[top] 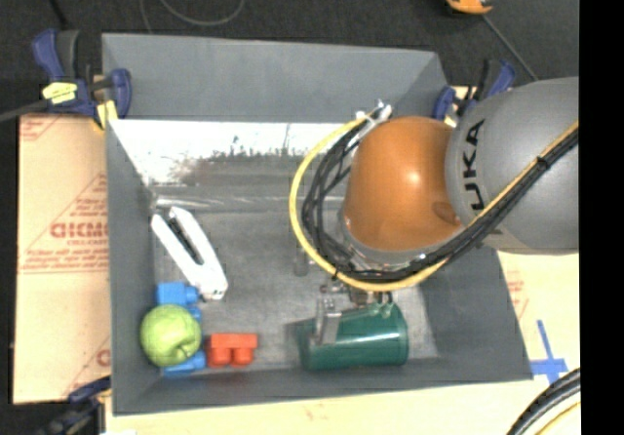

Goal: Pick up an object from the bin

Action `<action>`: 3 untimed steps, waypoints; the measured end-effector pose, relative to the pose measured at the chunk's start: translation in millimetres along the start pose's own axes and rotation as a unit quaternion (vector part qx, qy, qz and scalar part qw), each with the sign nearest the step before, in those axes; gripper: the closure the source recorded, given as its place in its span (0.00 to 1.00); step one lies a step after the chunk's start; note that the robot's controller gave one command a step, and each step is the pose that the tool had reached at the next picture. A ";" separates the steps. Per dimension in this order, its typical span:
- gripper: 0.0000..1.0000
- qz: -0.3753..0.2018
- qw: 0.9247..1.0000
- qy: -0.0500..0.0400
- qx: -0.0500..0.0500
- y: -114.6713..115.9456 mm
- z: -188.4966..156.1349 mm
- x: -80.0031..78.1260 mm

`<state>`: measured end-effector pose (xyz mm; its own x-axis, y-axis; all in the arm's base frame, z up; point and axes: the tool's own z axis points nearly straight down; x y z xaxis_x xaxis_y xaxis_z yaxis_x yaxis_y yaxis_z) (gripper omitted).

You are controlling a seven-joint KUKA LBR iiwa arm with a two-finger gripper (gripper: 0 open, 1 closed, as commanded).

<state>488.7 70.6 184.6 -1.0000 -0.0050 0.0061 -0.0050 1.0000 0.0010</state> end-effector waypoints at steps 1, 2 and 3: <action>0.00 0.001 1.000 -0.004 0.000 -0.3 -4.4 -1.5; 0.00 -0.045 0.999 -0.008 0.000 -8.0 13.8 -0.4; 0.00 -0.180 0.984 -0.005 0.001 -48.8 67.3 8.3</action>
Offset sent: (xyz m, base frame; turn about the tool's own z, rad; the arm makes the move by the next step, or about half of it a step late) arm -0.0093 -0.0302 -0.0672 -0.2936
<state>480.2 21.9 117.2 -0.9337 -0.3581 -0.0042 -0.3581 0.9337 -0.0014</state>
